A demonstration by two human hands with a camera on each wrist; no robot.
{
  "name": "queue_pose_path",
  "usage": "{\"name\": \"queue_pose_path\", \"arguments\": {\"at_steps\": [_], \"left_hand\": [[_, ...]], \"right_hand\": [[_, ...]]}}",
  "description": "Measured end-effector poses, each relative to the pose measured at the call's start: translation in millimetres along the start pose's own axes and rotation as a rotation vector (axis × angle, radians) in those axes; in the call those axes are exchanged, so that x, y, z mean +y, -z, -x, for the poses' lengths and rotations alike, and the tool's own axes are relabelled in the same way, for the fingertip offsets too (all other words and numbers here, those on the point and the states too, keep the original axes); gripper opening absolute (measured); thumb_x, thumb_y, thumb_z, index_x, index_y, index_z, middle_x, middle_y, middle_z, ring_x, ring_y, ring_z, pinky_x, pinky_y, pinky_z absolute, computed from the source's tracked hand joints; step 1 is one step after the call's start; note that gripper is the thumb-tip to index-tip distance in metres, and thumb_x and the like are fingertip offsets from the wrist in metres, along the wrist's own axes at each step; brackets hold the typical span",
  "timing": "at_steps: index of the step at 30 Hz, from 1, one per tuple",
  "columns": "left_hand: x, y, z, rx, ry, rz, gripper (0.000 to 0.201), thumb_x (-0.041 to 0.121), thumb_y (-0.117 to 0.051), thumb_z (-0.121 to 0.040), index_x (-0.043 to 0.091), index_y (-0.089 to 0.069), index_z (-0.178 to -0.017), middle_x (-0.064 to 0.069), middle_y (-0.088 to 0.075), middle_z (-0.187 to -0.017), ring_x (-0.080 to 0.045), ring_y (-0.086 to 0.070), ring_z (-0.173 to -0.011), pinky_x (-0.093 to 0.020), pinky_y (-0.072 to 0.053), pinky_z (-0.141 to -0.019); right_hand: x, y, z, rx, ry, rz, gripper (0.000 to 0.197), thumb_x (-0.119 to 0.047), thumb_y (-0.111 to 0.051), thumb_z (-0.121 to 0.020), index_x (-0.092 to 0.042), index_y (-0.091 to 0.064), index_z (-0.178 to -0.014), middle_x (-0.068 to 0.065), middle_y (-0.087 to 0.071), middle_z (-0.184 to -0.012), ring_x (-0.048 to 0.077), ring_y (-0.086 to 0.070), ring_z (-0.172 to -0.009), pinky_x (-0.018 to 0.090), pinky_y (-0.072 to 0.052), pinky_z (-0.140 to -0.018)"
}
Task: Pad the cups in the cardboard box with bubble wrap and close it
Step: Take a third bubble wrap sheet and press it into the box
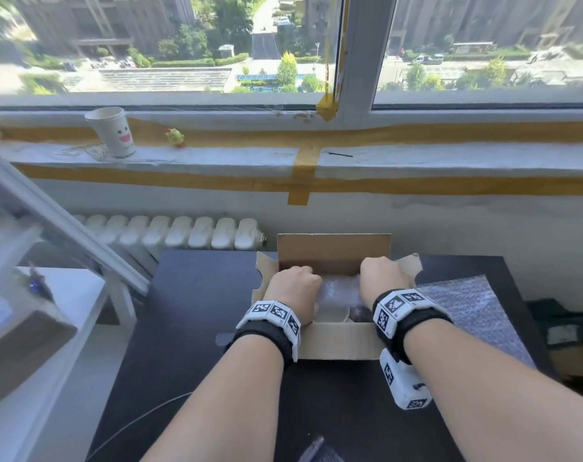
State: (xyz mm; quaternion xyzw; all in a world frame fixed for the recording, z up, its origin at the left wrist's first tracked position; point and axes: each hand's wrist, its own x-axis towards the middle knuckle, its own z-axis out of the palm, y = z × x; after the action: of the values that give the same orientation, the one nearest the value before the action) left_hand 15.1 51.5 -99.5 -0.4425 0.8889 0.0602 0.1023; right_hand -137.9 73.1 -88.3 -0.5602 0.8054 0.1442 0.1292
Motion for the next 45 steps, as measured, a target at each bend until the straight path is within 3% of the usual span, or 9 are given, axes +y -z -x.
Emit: {"name": "queue_pose_path", "arguments": {"at_steps": [4, 8, 14, 22, 27, 33, 37, 42, 45], "left_hand": [[-1, 0, -4, -0.08, 0.056, -0.027, 0.014, 0.016, -0.056, -0.085, 0.011, -0.065, -0.094, -0.008, -0.066, -0.103, -0.028, -0.063, -0.099, -0.032, -0.044, -0.072], [3, -3, -15, -0.172, 0.088, -0.024, 0.02, 0.007, -0.051, -0.087, 0.009, -0.067, -0.099, -0.01, -0.068, -0.107, -0.029, -0.065, -0.101, -0.033, -0.049, -0.077], [4, -12, -30, -0.431, 0.214, 0.066, 0.036, 0.018, -0.064, -0.08, 0.01, -0.064, -0.114, -0.009, -0.058, -0.124, -0.033, -0.062, -0.107, -0.047, -0.053, -0.088], [12, -31, -34, -0.418, 0.276, 0.127, 0.046, 0.025, -0.045, -0.1, 0.013, -0.043, -0.144, -0.011, -0.045, -0.147, -0.032, -0.045, -0.135, -0.046, -0.039, -0.11], [8, -32, -36, -0.555, 0.287, 0.102, 0.081, 0.037, -0.063, -0.081, 0.018, -0.028, -0.151, -0.009, -0.029, -0.156, -0.033, -0.033, -0.142, -0.05, -0.032, -0.113], [23, -1, -20, -0.136, 0.129, 0.075, 0.021, 0.008, -0.053, -0.091, 0.006, -0.066, -0.107, -0.011, -0.062, -0.111, -0.031, -0.062, -0.096, -0.035, -0.045, -0.071], [17, -11, -11, -0.14, 0.151, 0.205, 0.035, 0.007, -0.051, -0.086, 0.014, -0.064, -0.118, -0.009, -0.059, -0.11, -0.029, -0.06, -0.104, -0.036, -0.05, -0.08], [16, -19, -14, -0.241, 0.203, 0.269, 0.047, 0.019, -0.043, -0.093, 0.018, -0.047, -0.14, -0.009, -0.046, -0.137, -0.031, -0.044, -0.129, -0.038, -0.042, -0.104], [19, -20, -15, -0.308, 0.214, 0.223, 0.049, 0.023, -0.041, -0.096, 0.019, -0.039, -0.145, -0.009, -0.041, -0.144, -0.032, -0.035, -0.136, -0.038, -0.034, -0.109]], "right_hand": [[1, 1, 5, 0.12, 0.075, 0.043, 0.015, -0.002, -0.056, -0.078, -0.016, -0.056, -0.085, 0.003, -0.07, -0.087, 0.027, -0.067, -0.08, 0.033, -0.043, -0.072], [8, 5, 14, 0.302, 0.32, -0.019, 0.019, -0.028, -0.052, -0.091, -0.015, -0.051, -0.105, 0.003, -0.062, -0.098, 0.03, -0.067, -0.09, 0.034, -0.04, -0.068], [5, -6, 11, -0.128, 0.467, -0.028, 0.048, -0.023, -0.047, -0.086, -0.023, -0.056, -0.133, 0.002, -0.059, -0.135, 0.025, -0.054, -0.124, 0.037, -0.044, -0.103], [-6, -14, -6, -0.32, 0.353, 0.037, 0.044, -0.021, -0.054, -0.089, -0.015, -0.05, -0.132, 0.007, -0.059, -0.13, 0.028, -0.056, -0.119, 0.038, -0.047, -0.099], [-13, -25, -16, -0.359, 0.308, 0.065, 0.054, -0.025, -0.054, -0.093, -0.013, -0.038, -0.143, 0.009, -0.051, -0.14, 0.028, -0.052, -0.126, 0.037, -0.043, -0.105], [-13, -30, -18, -0.33, 0.336, -0.025, 0.061, -0.023, -0.058, -0.09, -0.022, -0.033, -0.145, 0.006, -0.052, -0.138, 0.028, -0.055, -0.122, 0.037, -0.045, -0.099], [-11, -25, -16, -0.323, 0.378, -0.028, 0.039, -0.026, -0.05, -0.092, -0.022, -0.051, -0.131, 0.004, -0.062, -0.126, 0.026, -0.061, -0.112, 0.035, -0.048, -0.09], [7, -15, 2, 0.091, 0.516, -0.039, 0.033, -0.02, -0.051, -0.082, -0.019, -0.066, -0.111, 0.001, -0.065, -0.111, 0.023, -0.055, -0.111, 0.034, -0.048, -0.093], [6, -18, 5, -0.009, 0.547, -0.054, 0.041, -0.019, -0.049, -0.081, -0.019, -0.062, -0.12, 0.002, -0.064, -0.121, 0.025, -0.055, -0.116, 0.035, -0.046, -0.097]]}}
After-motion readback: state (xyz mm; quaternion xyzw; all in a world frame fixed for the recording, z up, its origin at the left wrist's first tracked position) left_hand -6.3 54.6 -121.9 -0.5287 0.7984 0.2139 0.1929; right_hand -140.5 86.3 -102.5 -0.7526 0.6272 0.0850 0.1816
